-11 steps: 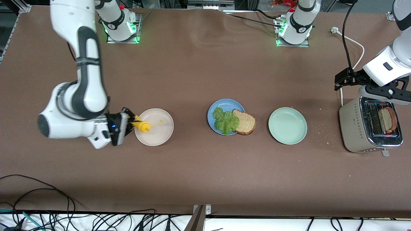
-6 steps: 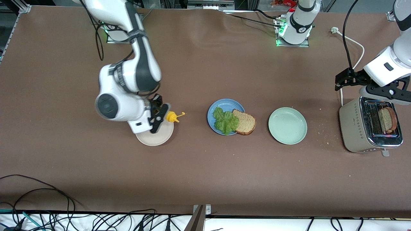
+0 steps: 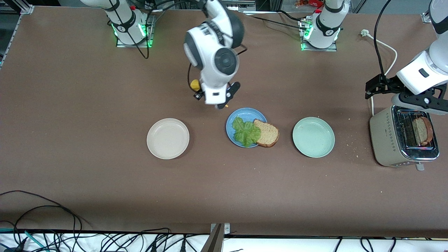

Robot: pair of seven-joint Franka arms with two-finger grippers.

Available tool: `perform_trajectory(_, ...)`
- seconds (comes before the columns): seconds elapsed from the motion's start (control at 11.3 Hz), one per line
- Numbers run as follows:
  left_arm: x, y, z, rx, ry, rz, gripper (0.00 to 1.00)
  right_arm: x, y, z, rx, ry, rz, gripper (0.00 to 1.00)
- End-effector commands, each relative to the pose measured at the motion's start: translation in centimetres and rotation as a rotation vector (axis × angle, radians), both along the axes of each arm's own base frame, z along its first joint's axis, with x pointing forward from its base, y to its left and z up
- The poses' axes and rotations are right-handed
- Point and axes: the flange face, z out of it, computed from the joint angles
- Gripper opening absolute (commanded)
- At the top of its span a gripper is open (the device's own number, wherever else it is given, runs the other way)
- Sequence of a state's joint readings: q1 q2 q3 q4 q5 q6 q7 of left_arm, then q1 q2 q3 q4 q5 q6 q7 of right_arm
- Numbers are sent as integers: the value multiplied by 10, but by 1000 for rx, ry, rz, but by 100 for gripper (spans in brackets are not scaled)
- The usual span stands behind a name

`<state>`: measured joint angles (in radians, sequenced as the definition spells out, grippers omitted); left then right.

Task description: Make sandwich in blue plate with both arms

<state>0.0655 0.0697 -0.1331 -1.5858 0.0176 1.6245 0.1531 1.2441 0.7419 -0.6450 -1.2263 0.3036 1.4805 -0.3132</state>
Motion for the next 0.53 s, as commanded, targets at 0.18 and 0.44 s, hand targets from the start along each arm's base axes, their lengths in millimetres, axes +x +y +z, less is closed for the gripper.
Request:
perform_trajectory(0.18,0,1,6,-26,6,-20,100,-9,64,-71,-182,-143,90,0)
perform_trajectory(0.44,0,1,7,-27,4,-20,100,-1,68,-106,-179,-186,113,0)
